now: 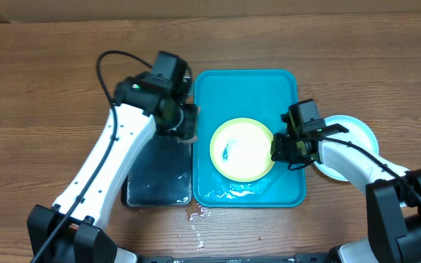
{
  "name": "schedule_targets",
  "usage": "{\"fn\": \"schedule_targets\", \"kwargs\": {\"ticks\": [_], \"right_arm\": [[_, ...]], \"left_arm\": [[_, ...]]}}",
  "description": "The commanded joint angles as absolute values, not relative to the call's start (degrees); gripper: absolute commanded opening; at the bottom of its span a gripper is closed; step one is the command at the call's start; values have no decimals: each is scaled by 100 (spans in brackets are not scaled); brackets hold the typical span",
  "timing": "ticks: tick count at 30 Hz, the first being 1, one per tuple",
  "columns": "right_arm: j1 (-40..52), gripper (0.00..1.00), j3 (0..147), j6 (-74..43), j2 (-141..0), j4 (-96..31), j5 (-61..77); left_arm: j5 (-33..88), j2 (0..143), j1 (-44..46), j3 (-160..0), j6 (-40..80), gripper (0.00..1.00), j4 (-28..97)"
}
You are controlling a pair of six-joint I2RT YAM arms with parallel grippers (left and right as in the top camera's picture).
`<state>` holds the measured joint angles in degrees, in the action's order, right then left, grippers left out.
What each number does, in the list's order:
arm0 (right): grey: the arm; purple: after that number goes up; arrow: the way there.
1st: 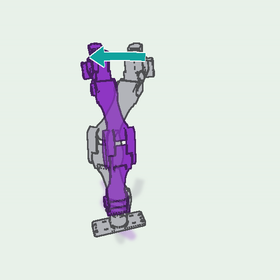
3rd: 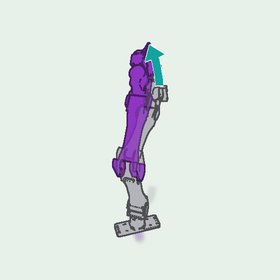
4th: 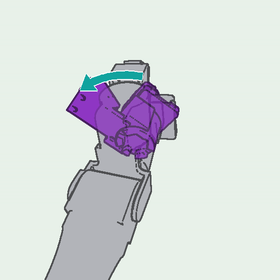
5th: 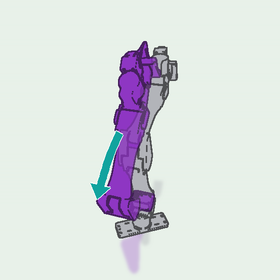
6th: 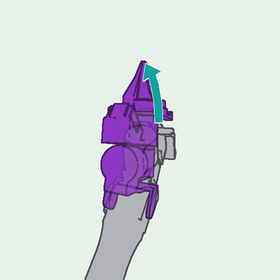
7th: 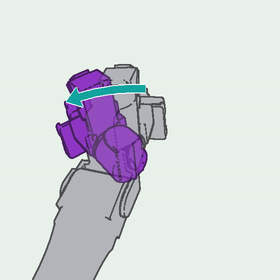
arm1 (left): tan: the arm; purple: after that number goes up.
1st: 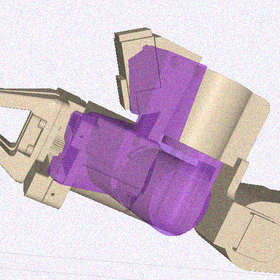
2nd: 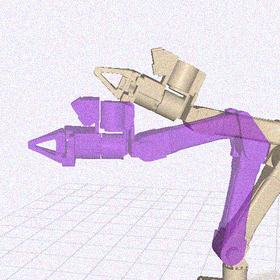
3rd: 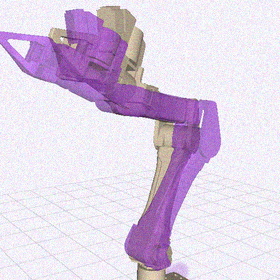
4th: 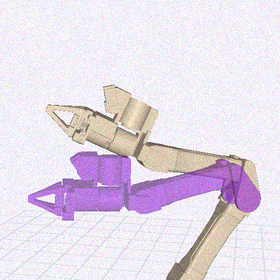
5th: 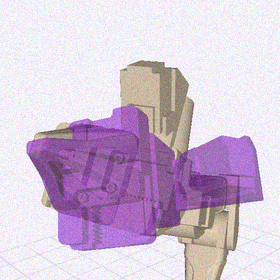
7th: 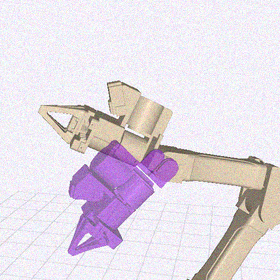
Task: Clean dirty plates on tray and stack at the side
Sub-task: 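Move the sponge onto the yellow-rimmed plate with the left gripper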
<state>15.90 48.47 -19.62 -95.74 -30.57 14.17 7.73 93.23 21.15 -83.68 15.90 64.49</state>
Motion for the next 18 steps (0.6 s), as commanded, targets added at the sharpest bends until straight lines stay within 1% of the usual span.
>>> {"fn": "schedule_targets", "kwargs": {"ticks": [1,6,11,14,18], "right_arm": [[1695,4,4947,-2021,-9692,-3055,1151],[1730,4,4947,-2259,-9765,-3168,965],[1730,4,4945,-2274,-9765,-3218,967],[1730,4,4947,-2272,-9765,-3273,965],[1730,4,4947,-2272,-9765,-3328,965]], "left_arm": [[972,9448,2443,-8453,1905,4,6136],[1092,9896,2969,-8449,2335,4,5583],[1278,10722,3500,-8449,2762,4,5059],[1413,11242,3660,-8449,3116,4,4764],[1638,11710,3649,-8449,3264,4,4517]]}}
